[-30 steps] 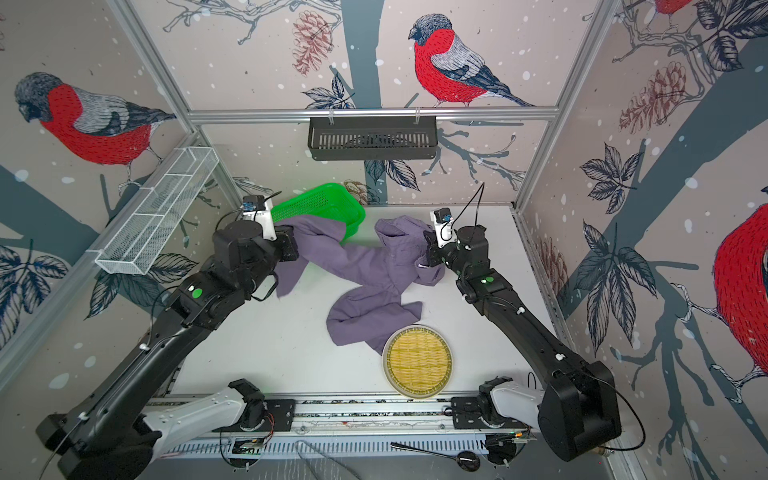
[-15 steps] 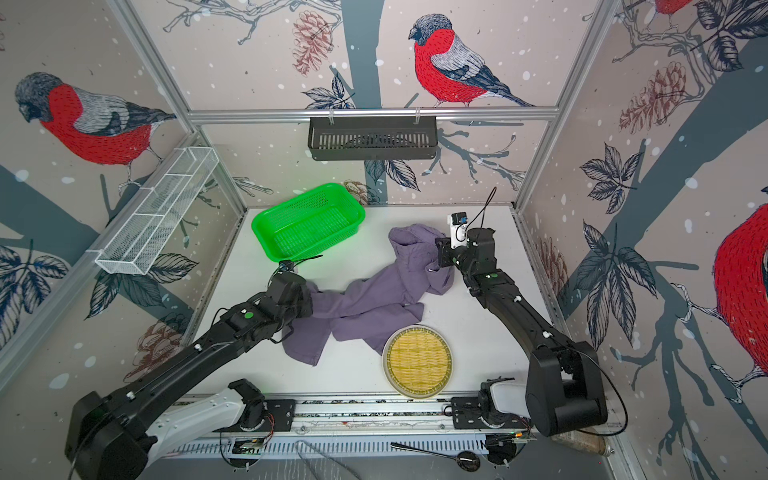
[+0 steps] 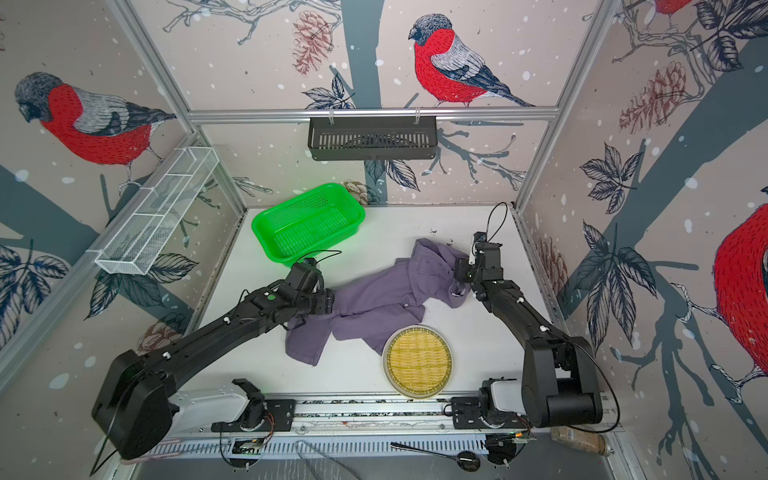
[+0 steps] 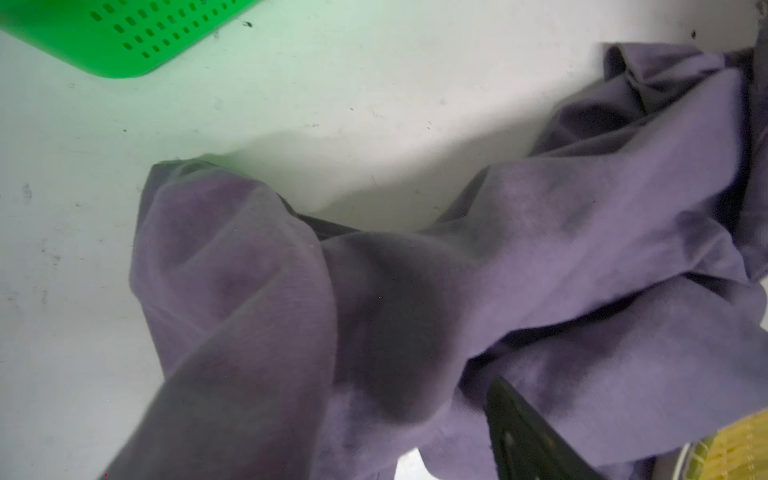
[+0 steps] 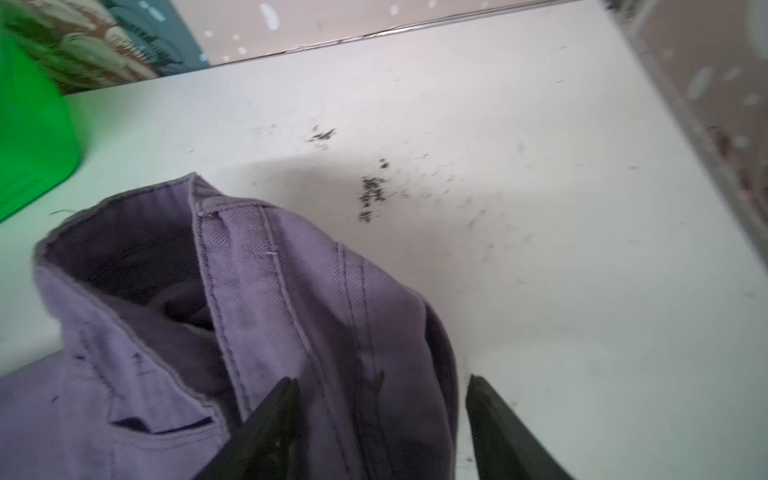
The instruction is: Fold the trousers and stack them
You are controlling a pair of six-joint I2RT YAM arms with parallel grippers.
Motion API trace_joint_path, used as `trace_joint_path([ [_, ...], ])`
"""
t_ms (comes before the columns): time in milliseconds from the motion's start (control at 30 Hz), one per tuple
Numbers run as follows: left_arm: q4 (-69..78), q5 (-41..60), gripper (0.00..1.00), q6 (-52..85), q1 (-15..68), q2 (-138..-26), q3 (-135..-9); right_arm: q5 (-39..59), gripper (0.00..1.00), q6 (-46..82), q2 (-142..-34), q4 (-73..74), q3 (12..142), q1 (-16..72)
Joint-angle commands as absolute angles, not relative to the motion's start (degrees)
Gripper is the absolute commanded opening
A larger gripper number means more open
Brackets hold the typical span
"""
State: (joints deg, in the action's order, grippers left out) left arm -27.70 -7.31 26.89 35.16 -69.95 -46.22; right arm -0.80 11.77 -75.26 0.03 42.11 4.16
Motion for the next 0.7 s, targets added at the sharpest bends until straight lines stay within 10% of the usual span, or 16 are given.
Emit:
trace_joint_path([
  [0,-30.1,-5.5,0.85,24.4,38.7,-67.4,-46.8,-7.2,0.73,11.4,-73.3,-2.4,43.2,3.5],
  [667,-11.2,-0.1,0.91,17.8,49.2,-78.0,-40.9,1.7,0.77,0.4,-82.6,-12.0,53.1,14.1],
])
